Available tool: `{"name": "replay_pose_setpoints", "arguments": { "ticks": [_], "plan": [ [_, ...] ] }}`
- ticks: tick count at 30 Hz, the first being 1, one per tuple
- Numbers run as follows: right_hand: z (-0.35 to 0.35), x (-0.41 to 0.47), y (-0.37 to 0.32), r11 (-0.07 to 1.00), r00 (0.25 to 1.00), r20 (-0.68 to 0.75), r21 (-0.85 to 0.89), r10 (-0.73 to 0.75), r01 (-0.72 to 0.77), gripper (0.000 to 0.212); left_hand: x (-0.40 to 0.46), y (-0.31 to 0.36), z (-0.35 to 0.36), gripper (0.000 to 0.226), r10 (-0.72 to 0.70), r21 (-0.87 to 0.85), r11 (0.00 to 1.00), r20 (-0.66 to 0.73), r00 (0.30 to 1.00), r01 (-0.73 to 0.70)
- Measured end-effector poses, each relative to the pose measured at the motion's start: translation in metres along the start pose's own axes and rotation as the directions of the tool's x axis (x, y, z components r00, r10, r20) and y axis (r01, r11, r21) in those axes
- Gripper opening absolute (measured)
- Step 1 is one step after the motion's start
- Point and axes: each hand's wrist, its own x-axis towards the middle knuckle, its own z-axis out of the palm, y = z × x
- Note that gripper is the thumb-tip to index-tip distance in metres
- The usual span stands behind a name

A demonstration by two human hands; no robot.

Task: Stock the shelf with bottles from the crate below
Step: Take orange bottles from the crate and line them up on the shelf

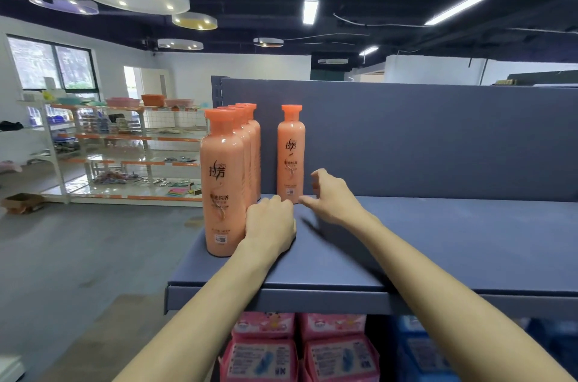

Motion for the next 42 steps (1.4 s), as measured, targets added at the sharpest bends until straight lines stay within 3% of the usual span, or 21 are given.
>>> {"name": "replay_pose_setpoints", "arguments": {
  "ticks": [3, 8, 17, 23, 28, 42],
  "plan": [
    [-0.013, -0.029, -0.001, 0.997, 0.999, 0.040, -0.081, -0.017, 0.020, 0.051, -0.004, 0.001, -0.007, 0.023, 0.002, -0.038, 0.999, 0.007, 1.000, -0.001],
    [-0.046, -0.089, -0.011, 0.979, 0.992, 0.088, -0.177, -0.086, 0.101, 0.052, -0.029, -0.002, -0.026, 0.015, 0.098, -0.134, 0.985, -0.096, 0.991, -0.111],
    [-0.063, -0.155, -0.021, 0.944, 0.978, -0.043, -0.274, -0.206, 0.187, 0.045, -0.084, -0.009, -0.060, 0.026, 0.211, -0.160, 0.953, -0.251, 0.945, -0.256],
    [-0.042, -0.215, -0.012, 0.960, 0.962, -0.093, -0.145, -0.256, 0.241, 0.033, -0.147, 0.007, -0.053, 0.021, 0.297, -0.176, 0.913, -0.329, 0.897, -0.367],
    [-0.016, -0.254, -0.003, 0.957, 0.935, -0.226, -0.156, -0.275, 0.244, 0.027, -0.181, 0.023, -0.029, 0.017, 0.347, -0.201, 0.876, -0.370, 0.862, -0.438],
    [0.053, -0.306, 0.077, 0.984, 0.997, -0.010, -0.163, -0.078, 0.075, 0.030, -0.226, 0.062, 0.062, 0.022, 0.419, -0.282, 0.866, -0.039, 0.907, -0.413]
  ]
}}
